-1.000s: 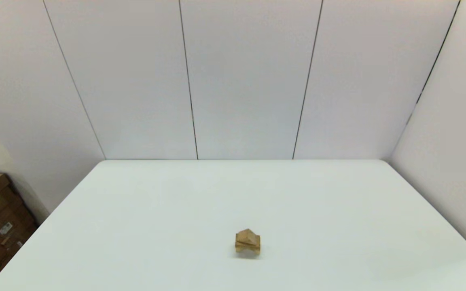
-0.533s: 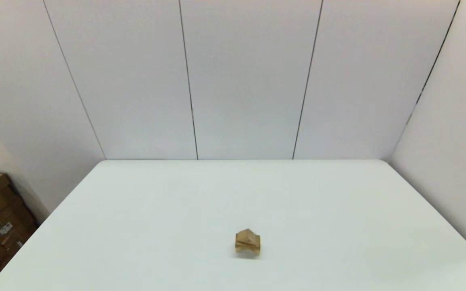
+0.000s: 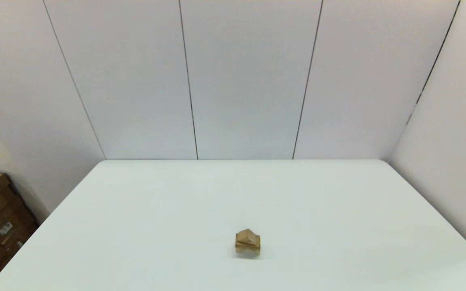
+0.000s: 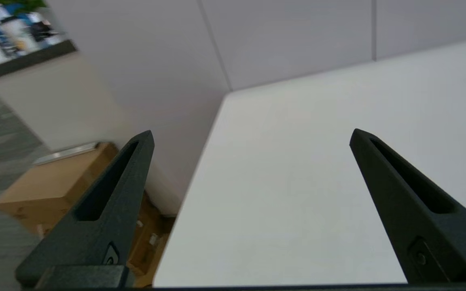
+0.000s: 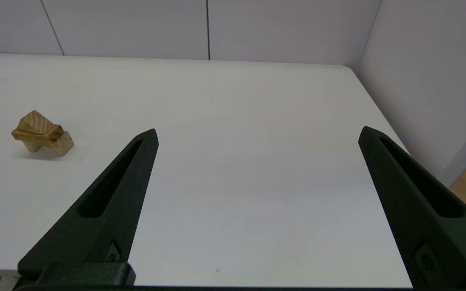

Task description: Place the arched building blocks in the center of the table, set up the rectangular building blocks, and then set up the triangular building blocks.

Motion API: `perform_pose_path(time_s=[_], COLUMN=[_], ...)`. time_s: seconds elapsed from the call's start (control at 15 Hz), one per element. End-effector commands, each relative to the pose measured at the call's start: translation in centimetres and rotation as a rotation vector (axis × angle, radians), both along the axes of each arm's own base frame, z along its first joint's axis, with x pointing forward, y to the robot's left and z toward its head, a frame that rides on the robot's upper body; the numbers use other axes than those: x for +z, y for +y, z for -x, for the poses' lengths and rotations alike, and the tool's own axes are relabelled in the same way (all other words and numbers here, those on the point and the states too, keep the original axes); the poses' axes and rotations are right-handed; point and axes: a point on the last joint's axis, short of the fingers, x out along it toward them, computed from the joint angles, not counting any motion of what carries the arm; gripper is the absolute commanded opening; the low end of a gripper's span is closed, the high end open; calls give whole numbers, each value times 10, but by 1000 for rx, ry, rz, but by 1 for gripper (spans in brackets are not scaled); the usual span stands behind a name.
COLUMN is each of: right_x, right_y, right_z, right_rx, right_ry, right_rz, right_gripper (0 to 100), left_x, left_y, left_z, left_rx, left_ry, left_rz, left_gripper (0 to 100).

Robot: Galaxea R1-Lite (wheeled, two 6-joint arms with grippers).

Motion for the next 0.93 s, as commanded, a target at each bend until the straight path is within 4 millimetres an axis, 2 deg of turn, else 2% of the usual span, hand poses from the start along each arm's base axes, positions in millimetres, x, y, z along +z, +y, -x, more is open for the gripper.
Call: perform_pose_path(time_s=[0.07, 0.13, 0.6, 0.93], right_x=[0, 0, 0, 0], right_y=[0, 0, 0, 0], right_z=[0, 0, 0, 0], right_rx=[0, 0, 0, 0], right_ry=[-1, -1, -1, -1], right_rz=[1, 1, 1, 1], right_gripper=[100, 100, 100, 100], left_x=[-19, -27, -37, -38], left_y=[-1, -1, -5, -5], left_z=[-9, -13, -17, -18], left_rx=[-41, -41, -212, -207], left_ry=[50, 51, 63, 64], left_rz=[-5, -5, 79, 136], left_gripper=[100, 100, 100, 100])
